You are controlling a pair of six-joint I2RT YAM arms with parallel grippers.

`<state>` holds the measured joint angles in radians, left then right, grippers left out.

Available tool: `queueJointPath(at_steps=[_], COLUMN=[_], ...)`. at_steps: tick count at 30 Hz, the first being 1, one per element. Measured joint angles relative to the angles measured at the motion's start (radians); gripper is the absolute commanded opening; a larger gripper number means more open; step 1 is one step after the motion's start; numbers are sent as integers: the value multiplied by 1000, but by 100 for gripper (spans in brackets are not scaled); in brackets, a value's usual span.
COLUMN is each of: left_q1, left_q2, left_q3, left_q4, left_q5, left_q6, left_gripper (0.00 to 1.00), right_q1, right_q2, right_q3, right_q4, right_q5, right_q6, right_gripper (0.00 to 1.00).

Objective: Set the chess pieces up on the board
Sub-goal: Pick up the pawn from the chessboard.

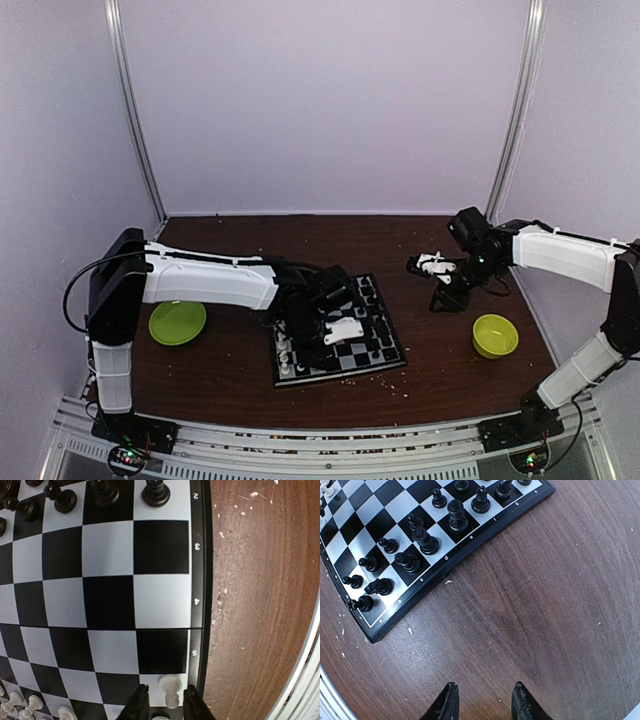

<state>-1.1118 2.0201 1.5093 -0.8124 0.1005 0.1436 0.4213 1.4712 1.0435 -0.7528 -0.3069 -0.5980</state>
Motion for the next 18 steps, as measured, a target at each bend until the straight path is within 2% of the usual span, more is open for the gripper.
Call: queueJointPath(at_steps=[8, 18], left_q1=[0, 27], left_q2=[0, -48], left_q3=[3, -5], left_q4=[-7, 0], left_q5=[-12, -53], left_q6=[8, 13], left_gripper=[9, 9], right_q1=[0, 0], right_q2=[0, 6], right_q3=[0, 1], right_q4=[0, -1], right_q5=[2, 3], right_q6=[0, -1], right_gripper=[36, 36])
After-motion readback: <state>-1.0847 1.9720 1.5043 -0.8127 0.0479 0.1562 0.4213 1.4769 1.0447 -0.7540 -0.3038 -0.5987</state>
